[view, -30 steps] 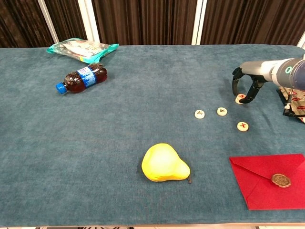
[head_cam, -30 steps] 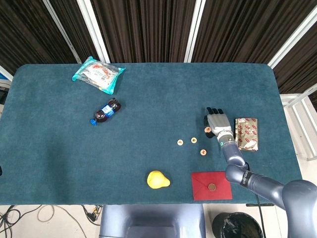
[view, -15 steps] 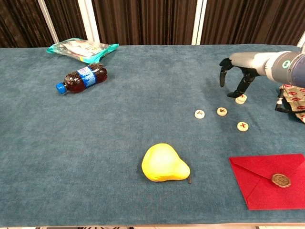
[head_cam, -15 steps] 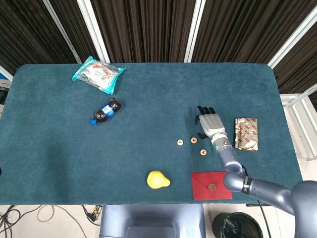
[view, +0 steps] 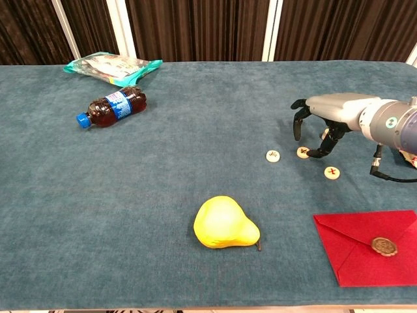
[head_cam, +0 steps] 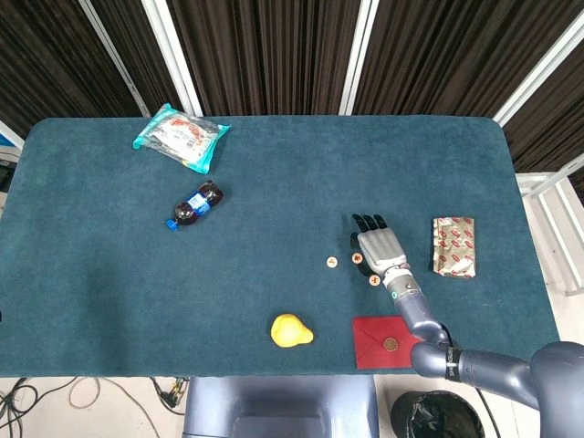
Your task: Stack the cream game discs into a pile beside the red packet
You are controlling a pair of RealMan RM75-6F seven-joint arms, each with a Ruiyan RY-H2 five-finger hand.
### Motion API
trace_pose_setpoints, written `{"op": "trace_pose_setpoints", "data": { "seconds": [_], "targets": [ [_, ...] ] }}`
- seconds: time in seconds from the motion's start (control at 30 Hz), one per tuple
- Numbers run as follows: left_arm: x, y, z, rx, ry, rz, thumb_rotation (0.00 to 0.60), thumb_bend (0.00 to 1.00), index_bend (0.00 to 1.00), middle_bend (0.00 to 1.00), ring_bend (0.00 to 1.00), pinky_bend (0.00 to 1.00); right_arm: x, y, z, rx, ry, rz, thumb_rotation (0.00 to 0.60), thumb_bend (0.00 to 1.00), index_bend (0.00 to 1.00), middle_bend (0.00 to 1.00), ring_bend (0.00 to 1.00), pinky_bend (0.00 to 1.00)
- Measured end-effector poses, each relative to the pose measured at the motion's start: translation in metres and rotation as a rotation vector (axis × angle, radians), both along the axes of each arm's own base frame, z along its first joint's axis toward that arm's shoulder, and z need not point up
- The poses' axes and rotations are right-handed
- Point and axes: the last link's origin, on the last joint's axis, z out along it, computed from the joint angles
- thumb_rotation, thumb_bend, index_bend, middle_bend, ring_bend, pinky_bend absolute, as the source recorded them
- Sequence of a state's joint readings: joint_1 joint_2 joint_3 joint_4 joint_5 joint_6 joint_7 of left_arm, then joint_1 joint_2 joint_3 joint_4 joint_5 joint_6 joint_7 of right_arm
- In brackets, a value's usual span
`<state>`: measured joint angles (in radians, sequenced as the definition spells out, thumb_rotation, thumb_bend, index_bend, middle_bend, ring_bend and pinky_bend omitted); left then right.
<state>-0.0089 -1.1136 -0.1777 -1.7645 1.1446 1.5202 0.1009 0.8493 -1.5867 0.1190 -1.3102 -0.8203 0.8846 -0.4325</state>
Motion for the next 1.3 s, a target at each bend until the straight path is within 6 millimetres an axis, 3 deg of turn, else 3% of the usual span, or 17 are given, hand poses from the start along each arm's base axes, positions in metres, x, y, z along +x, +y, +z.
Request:
{"op": "trace_pose_setpoints", "data": {
  "seconds": [0.4,1.3],
  "targets": [
    [0.0,0.0,0.0,0.001,0.002,0.0,0.6,0.63,0.05,0.0,0.0,0.0,-0.009,-0.007,-0.011,0.004,0.002,-0.034,0.6,0.38,0.42,0.0,0.0,0.0],
    [0.0,0.0,0.0,0.0,-0.001,-0.001,0.6,0.63,0.05,0.0,0.0,0.0,-0.009,-0.009,-0.014,0.001,-0.007,-0.037,0.6,0.38,0.55,0.0,0.0,0.0]
  ]
}}
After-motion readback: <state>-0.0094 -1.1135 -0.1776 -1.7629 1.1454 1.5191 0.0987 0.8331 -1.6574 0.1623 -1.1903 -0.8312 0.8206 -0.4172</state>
